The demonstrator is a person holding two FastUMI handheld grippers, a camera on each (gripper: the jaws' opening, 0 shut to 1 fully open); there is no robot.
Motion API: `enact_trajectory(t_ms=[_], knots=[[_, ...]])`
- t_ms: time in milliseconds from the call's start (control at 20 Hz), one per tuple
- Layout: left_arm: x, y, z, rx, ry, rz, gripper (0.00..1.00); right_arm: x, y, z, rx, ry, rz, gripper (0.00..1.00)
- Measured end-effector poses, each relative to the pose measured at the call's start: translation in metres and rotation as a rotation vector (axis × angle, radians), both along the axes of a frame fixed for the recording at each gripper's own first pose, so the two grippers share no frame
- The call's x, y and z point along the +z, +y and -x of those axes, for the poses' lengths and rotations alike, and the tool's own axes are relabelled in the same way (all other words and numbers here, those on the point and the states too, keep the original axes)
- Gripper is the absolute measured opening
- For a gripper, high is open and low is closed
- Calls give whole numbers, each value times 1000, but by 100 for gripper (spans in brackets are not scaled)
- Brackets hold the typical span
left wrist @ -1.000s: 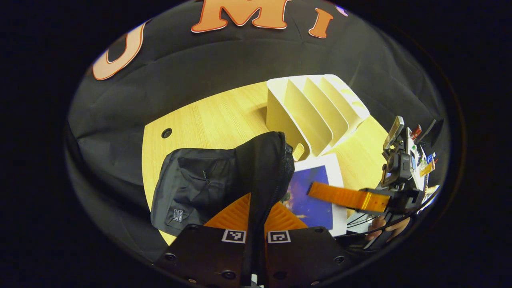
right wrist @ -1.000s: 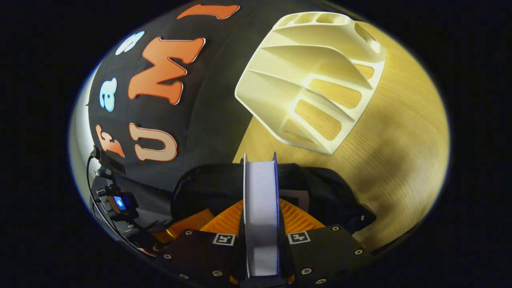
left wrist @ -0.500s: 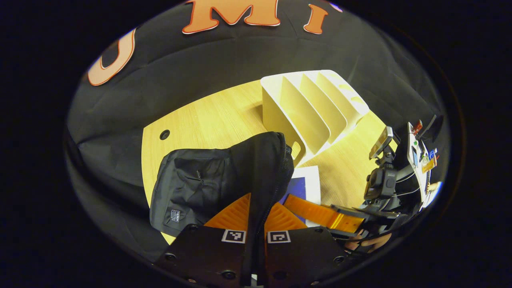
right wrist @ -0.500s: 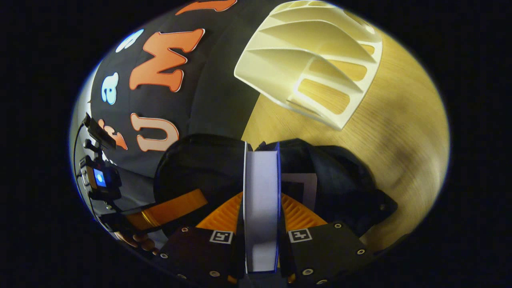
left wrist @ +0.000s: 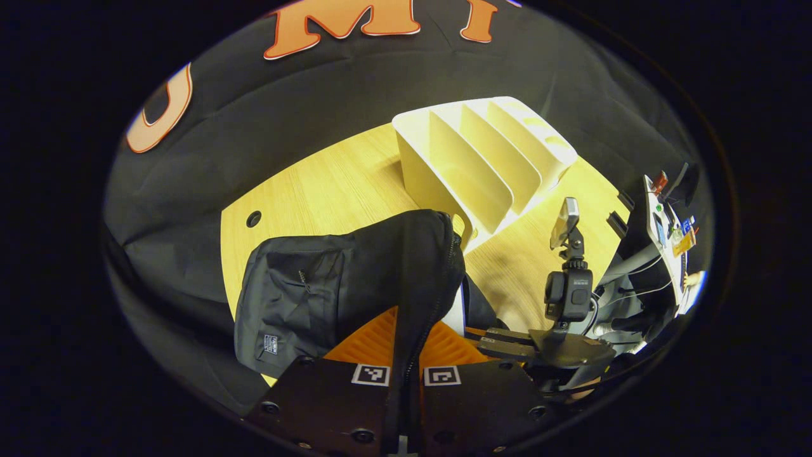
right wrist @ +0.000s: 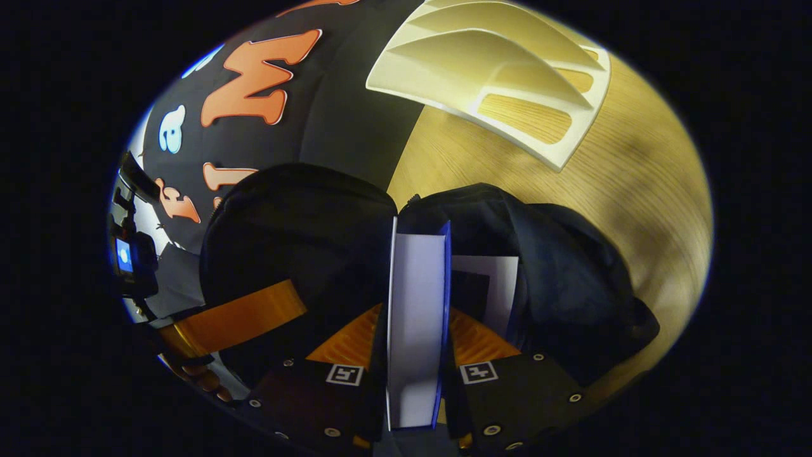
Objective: Open the schoolbag, grab two books from the bookshelf and put them into the schoolbag.
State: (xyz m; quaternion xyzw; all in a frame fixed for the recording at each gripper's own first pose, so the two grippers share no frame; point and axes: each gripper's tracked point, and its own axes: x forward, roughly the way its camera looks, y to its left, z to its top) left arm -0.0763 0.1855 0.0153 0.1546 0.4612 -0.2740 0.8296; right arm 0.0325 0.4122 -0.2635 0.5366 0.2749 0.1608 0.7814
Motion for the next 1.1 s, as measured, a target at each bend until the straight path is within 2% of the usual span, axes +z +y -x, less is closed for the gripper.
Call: enact_trajectory(t_ms=[100,150,200,250,300,350,400,450,500,550,600,700,950,1100], knots=[[-3,0,1,3,6,3,6,-10,8,-3,31,48,8,45],[-3,1,1,10,8,8,6,-22,11,0,65,108,30,47],[-5,1,1,14,12,10,6,-32,14,5,106,162,55,56],[-5,0,0,16,8,17,6,-36,17,12,160,197,56,54],[-4,0,0,17,1,23,6,-36,15,21,192,217,80,70],[-3,1,-1,22,-11,23,6,-37,9,28,225,225,131,70],[-3,3,-2,26,-20,23,6,-33,8,30,240,210,186,65],[-5,2,0,43,-22,31,6,-40,2,39,273,229,263,79],[-11,3,1,60,-24,29,6,-42,-6,45,315,237,314,82],[-11,3,3,77,-30,31,7,-39,-14,47,332,213,343,72],[-12,0,4,93,-40,39,8,-32,-26,45,334,182,374,90],[-13,-5,5,131,-55,53,12,-27,-56,43,346,133,465,97],[-9,-33,14,202,-65,104,24,1,-118,29,333,27,610,98],[-5,-48,15,228,-92,109,36,18,-149,17,311,-39,683,98]])
